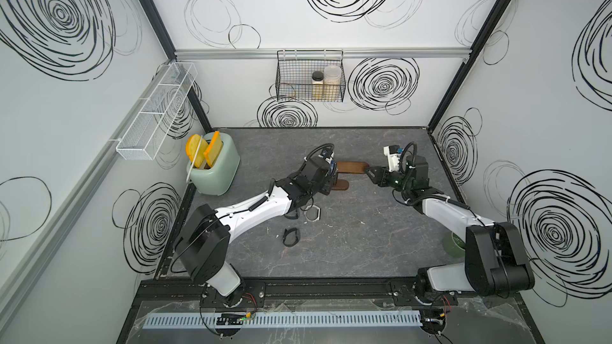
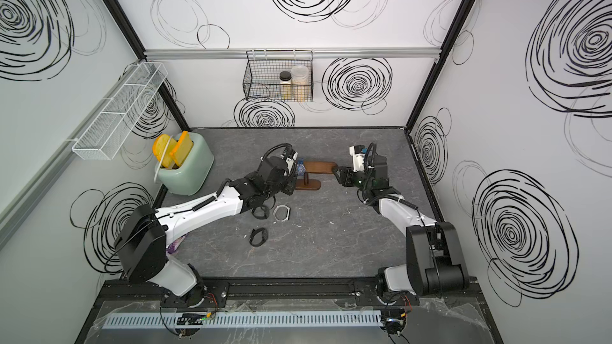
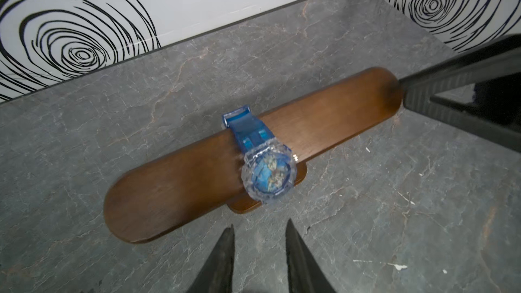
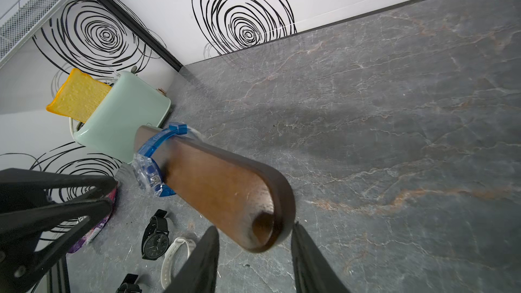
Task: Place watch on stand
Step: Place the watch on the stand.
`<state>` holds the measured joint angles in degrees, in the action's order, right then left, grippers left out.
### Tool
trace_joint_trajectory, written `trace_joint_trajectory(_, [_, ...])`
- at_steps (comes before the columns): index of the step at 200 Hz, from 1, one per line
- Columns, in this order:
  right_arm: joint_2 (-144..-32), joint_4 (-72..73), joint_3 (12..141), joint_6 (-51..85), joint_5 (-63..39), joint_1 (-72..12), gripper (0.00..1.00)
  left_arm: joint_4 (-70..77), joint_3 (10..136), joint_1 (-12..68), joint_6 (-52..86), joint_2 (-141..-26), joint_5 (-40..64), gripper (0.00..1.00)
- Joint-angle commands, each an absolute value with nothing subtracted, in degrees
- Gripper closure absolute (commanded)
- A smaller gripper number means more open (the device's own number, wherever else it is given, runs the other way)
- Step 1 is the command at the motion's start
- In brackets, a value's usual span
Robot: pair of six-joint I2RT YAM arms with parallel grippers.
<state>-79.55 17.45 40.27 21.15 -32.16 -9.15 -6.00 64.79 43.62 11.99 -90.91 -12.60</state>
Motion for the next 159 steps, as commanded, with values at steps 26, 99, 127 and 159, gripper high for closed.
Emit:
trace_joint_trajectory(26, [-79.26, 17.6, 39.73, 20.48, -32.08, -9.38, 0.56, -7.07, 66.56, 43.82, 12.6, -93.43, -11.23, 0.68])
trace_joint_trajectory(99, [-79.72, 17.67, 39.9, 20.48, -32.22, -9.4, 0.56, -7.38, 70.04, 44.14, 13.38, -97.03, -12.94, 0.67])
trace_joint_trajectory(127, [-79.95, 17.76, 39.9, 20.48, -32.26, -9.4, 0.56, -6.99, 70.4, 44.28, 13.48, -97.21, -14.86, 0.67])
trace_joint_trajectory(159, [-79.98, 17.75, 39.9, 20.48, -32.25, -9.4, 0.56, -6.2, 70.49, 44.51, 13.14, -97.28, -17.1, 0.65])
